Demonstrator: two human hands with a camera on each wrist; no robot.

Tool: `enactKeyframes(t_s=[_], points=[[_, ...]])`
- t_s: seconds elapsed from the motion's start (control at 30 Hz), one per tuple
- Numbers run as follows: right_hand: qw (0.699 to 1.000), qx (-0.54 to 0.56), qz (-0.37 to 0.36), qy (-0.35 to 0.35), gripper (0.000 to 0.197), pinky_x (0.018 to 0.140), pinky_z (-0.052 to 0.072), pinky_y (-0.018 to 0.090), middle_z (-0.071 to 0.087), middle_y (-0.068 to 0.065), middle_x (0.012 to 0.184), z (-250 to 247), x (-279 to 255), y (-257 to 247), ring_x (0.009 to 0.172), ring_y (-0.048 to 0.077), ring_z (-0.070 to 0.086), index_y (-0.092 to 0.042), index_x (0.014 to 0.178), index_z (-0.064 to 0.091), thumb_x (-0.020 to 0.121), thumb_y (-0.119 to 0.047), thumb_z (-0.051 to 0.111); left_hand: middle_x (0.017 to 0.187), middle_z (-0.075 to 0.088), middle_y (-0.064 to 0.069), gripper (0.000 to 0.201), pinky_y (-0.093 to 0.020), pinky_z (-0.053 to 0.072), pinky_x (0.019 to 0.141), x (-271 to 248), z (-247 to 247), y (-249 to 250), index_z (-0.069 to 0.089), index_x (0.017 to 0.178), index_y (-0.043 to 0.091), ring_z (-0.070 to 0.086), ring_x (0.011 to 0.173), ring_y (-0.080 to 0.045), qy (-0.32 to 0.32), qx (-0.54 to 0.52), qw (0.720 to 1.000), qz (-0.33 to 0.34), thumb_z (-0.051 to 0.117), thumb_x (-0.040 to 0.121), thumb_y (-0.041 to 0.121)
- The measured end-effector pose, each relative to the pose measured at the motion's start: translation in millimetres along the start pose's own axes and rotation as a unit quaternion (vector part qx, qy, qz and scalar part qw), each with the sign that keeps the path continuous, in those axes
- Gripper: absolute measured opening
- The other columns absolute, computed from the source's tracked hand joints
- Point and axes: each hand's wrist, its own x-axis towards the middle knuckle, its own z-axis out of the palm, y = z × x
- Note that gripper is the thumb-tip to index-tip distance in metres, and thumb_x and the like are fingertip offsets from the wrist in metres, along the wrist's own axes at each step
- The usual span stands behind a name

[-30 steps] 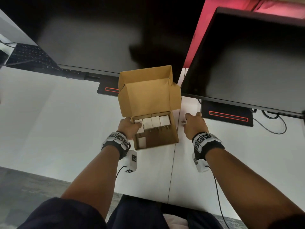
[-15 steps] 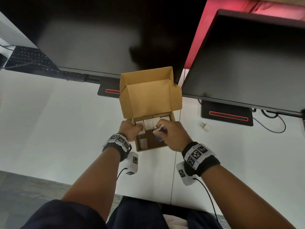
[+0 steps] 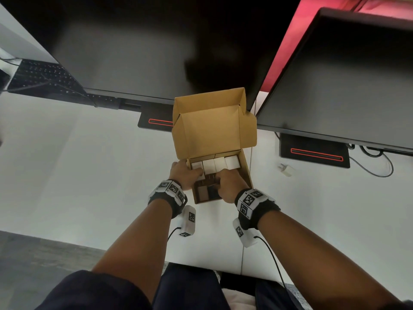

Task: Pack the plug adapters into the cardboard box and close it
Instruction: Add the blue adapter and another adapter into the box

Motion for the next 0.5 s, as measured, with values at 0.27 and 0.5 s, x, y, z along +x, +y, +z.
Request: enactKeyframes(t_s=[0.27,0.5], points=[[0.999,0.009,-0.026,0.038,0.033,0.086,0.060,0.034,0.071,0.010,0.109,5.0,-6.9,2.2,0.099,0.026,0.069,-0.010,0.121,0.067,0.088,-0.006,0.070,0.118,0.072,-0.007,0.040,-0.054,0.057,0.107,-0.5,-1.5,1.3,0.060,0.097,0.034,0.064,0.122,-0.034,-0.008,-0.003,1.000,0.009,0.065,0.059,0.044],[0.997,0.033,-0.048,0.044,0.035,0.089,0.058,0.032,0.071,0.009,0.113,8.8,-12.3,-2.7,0.104,0.025,0.069,-0.009,0.124,0.066,0.090,-0.006,0.069,0.117,0.071,-0.009,0.049,-0.055,0.059,0.104,-2.4,-1.5,2.8,0.058,0.098,0.035,0.065,0.120,-0.036,-0.001,0.001,1.000,0.005,0.061,0.051,0.051]])
